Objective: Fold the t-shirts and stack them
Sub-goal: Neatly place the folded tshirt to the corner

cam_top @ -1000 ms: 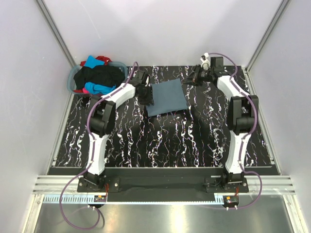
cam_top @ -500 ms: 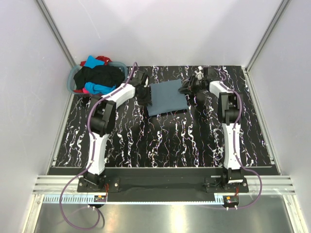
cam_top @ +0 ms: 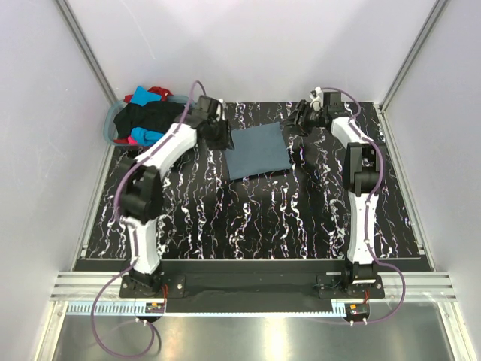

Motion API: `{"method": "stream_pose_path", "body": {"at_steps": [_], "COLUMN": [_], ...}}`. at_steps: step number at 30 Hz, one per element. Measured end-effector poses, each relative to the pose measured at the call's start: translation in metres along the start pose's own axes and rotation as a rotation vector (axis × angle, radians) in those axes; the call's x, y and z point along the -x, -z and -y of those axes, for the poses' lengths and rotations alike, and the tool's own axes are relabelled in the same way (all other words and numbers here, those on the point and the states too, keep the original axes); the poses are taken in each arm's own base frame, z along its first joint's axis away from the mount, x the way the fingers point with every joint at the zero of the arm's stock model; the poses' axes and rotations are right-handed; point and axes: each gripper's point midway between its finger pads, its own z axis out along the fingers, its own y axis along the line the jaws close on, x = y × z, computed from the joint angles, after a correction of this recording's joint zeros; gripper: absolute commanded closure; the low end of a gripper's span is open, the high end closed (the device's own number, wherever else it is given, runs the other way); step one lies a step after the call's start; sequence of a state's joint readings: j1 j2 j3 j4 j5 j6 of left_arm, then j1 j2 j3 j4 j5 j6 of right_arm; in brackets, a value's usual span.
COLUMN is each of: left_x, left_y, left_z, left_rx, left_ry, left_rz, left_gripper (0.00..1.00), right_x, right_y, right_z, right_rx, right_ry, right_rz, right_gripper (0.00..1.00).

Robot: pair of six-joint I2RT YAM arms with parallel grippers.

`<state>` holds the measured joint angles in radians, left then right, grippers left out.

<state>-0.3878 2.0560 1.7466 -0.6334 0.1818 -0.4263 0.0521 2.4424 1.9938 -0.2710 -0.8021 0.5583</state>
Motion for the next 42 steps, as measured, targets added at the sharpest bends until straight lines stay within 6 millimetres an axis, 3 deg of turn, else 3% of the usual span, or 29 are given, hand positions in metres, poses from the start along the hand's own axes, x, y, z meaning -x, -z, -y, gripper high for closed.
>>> {"method": "stream_pose_path", "body": {"at_steps": [7, 10, 16, 21, 26, 34, 42], "left_x": [0.011, 0.003, -0.04, -0.071, -0.069, -0.065, -0.064], "left_y": [0.115, 0.132, 0.113, 0.101, 0.107, 0.122, 0.126], "left_z": [0.042, 0.045, 0.042, 0.041, 0.051, 0.059, 0.061], "left_rx": [-0.153, -0.178, -0.23, -0.25, -0.294, -0.325, -0.334], "left_ry": [-0.1, -0.131, -0.139, -0.136, -0.15, -0.158, -0.152], "left_rz": [0.172, 0.194, 0.066, -0.018, -0.005, 0.025, 0.034], "left_gripper": [0.58, 0.58, 0.57, 0.57, 0.57, 0.57, 0.56], "right_x": [0.008, 0.003, -0.011, -0.028, -0.045, -0.048, -0.038], "right_y": [-0.002, -0.008, -0.024, -0.036, -0.05, -0.052, -0.043], "right_z": [-0.002, 0.011, 0.041, 0.032, 0.023, 0.033, 0.044], "right_rx": [-0.001, -0.031, -0.077, -0.059, -0.066, -0.135, -0.233], "right_ry": [0.022, 0.02, 0.023, 0.086, 0.13, 0.137, 0.141], "right_rz": [-0.001, -0.017, -0.071, -0.131, -0.168, -0.165, -0.14], "right_gripper": [0.36, 0.37, 0.37, 0.41, 0.53, 0.87, 0.88]}}
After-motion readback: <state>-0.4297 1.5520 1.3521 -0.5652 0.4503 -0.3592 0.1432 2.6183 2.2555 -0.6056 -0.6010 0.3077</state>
